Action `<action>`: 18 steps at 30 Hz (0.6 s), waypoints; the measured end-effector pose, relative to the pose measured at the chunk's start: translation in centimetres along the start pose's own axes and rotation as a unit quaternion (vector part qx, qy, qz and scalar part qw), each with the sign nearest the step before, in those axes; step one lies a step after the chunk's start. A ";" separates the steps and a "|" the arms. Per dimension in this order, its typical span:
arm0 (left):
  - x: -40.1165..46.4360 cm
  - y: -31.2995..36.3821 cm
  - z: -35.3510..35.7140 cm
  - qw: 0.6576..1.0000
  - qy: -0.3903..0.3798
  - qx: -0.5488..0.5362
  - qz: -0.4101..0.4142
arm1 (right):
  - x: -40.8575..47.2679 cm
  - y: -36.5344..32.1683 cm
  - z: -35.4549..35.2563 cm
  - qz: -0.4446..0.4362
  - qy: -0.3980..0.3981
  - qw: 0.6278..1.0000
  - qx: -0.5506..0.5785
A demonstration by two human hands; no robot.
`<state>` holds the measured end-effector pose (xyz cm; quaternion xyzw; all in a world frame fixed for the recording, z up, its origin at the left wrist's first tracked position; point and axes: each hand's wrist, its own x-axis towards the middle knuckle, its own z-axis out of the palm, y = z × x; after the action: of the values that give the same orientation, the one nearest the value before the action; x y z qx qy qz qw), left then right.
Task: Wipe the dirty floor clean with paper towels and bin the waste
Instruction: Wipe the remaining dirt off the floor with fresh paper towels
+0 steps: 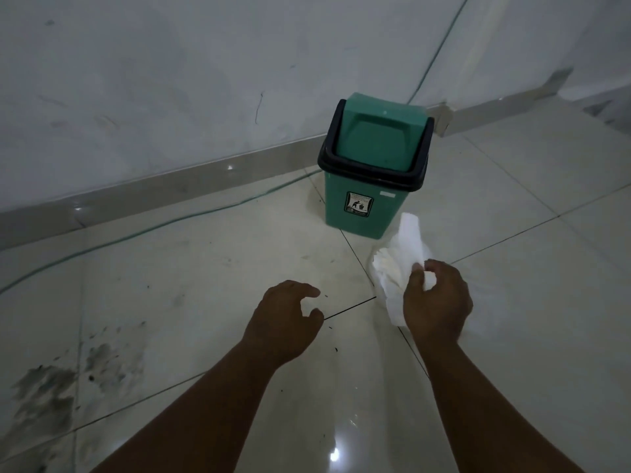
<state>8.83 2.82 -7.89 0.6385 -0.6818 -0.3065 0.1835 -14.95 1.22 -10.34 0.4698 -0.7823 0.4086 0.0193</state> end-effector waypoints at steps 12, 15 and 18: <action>0.1 2.6 -2.3 0.881 -0.111 -0.407 -0.216 | -2.1 -7.8 -4.1 0.442 -0.188 0.725 0.494; -1.0 0.7 -3.1 0.816 -0.172 -0.463 -0.302 | -4.4 -9.5 -4.1 0.453 -0.317 0.638 0.536; -3.3 -2.3 -4.2 0.775 -0.182 -0.516 -0.316 | -7.1 -11.7 -4.1 0.434 -0.409 0.621 0.508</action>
<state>13.64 5.28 -5.79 0.5598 -0.2011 -0.7637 0.2510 -3.69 6.39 -3.30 0.1290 -0.4902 0.4671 -0.7245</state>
